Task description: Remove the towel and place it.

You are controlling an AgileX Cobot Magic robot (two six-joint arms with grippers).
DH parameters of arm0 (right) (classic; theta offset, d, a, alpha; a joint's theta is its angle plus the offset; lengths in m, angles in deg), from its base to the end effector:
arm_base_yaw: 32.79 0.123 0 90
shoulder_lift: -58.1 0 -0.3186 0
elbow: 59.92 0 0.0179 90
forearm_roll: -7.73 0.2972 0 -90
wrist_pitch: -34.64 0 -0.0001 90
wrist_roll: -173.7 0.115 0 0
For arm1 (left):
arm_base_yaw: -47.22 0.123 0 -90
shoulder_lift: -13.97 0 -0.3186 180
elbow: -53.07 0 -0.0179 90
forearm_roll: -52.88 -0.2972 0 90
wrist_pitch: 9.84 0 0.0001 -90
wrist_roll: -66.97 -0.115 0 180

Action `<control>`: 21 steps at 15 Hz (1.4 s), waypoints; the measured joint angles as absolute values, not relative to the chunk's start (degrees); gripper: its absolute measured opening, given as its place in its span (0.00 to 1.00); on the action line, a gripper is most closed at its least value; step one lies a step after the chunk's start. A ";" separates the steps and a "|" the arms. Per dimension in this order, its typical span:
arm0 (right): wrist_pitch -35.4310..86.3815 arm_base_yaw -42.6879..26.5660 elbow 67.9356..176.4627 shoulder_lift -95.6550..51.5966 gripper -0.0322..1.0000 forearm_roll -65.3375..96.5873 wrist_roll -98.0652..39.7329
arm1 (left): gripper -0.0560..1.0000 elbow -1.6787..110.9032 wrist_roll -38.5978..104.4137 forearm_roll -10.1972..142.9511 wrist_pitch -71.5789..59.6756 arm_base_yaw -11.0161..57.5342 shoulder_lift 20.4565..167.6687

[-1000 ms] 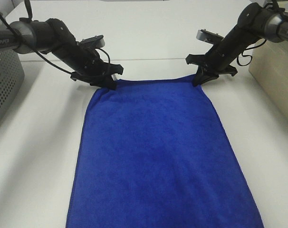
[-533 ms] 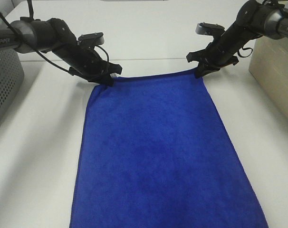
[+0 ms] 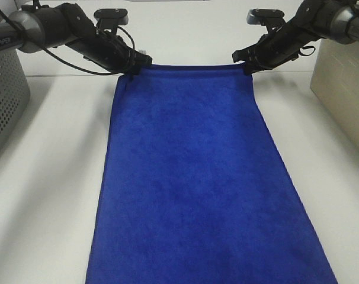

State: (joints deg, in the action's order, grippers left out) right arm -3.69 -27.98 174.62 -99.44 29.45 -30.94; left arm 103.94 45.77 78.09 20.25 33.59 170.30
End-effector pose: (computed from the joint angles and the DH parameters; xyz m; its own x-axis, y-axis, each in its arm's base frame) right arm 0.6564 0.0818 0.1104 -0.7201 -0.1845 -0.6689 -0.3247 0.9415 0.0899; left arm 0.6404 -0.1806 0.1121 -0.6707 0.1457 -0.7273 0.3705 0.9153 -0.1582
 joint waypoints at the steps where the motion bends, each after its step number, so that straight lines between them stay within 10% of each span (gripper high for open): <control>1: -2.37 -27.86 174.62 -99.44 0.05 29.45 -31.23 | 0.07 103.88 45.25 78.03 18.58 33.59 170.59; 21: 12.41 -27.75 174.62 -103.05 0.05 27.38 -32.55 | 0.08 103.94 39.87 73.79 -6.68 29.92 177.24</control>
State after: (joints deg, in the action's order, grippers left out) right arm 12.41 -27.75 174.62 -103.05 27.38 -32.55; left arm 103.94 39.87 73.79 -6.68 29.92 177.24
